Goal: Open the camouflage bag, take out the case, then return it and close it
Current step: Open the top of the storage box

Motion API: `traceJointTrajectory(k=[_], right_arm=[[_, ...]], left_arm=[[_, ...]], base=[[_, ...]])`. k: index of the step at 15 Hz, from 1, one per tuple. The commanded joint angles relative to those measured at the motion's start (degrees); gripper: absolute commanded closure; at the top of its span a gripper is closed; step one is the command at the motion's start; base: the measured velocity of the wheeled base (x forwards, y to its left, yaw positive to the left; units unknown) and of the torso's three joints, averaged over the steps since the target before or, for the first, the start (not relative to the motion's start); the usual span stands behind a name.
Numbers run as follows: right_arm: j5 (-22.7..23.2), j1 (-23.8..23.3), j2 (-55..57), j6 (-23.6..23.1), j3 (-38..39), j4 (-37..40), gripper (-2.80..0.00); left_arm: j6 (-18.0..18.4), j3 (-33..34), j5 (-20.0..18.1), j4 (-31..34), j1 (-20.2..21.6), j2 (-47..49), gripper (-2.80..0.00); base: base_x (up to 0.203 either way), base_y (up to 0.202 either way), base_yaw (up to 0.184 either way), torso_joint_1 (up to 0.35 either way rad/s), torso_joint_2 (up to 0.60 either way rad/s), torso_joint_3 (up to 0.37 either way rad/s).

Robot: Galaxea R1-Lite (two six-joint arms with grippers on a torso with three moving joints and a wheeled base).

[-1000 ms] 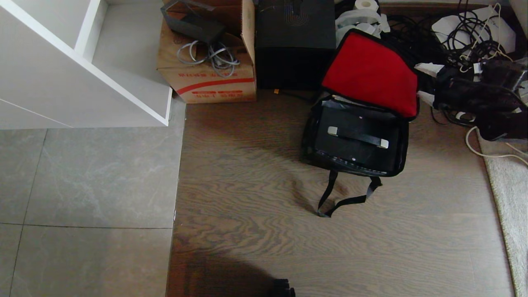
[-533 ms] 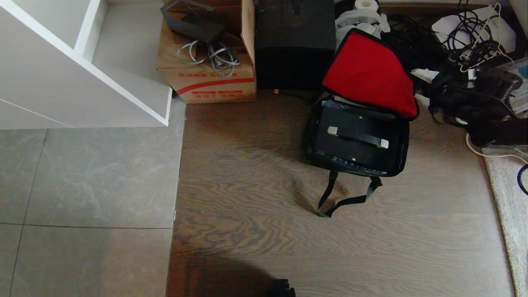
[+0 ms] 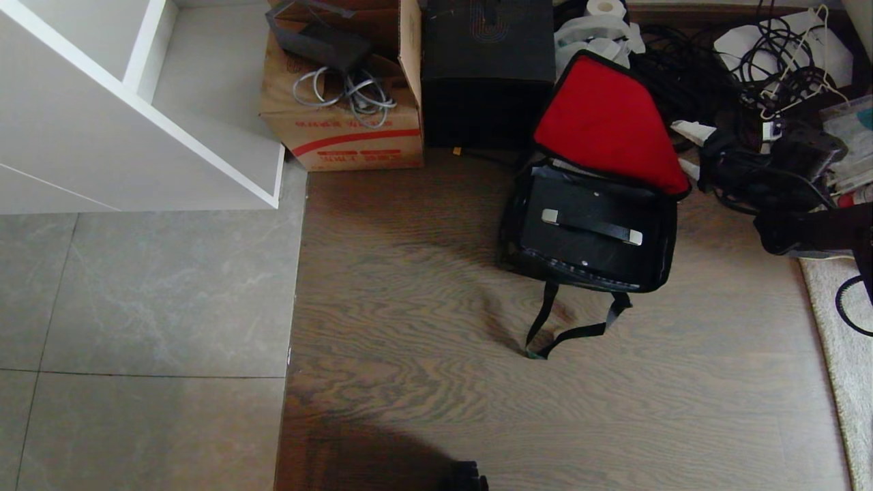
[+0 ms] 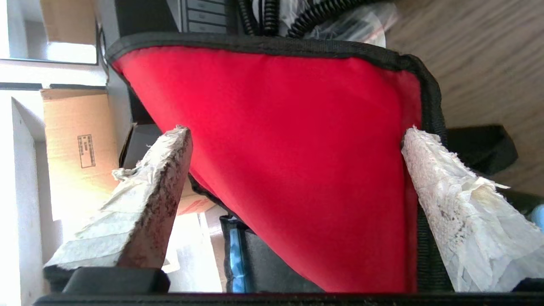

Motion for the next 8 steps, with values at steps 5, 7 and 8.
traceJointTrajectory(k=[5,7,8], right_arm=[[-0.2,-0.5,-7.0,0.6,3.6,3.9,-2.8],[-0.2,-0.8,-9.9,0.5,8.3,4.2,-2.8],[-0.2,-1.0,-11.2,0.5,9.9,4.4,-2.8]], left_arm=[[0.0,0.5,0.0,0.0,0.0,0.0,0.0],[0.0,0.5,0.0,0.0,0.0,0.0,0.0],[0.0,0.5,0.0,0.0,0.0,0.0,0.0]], base=[[0.0,0.0,0.0,0.0,0.0,0.0],[0.0,0.0,0.0,0.0,0.0,0.0],[0.0,0.0,0.0,0.0,0.0,0.0]])
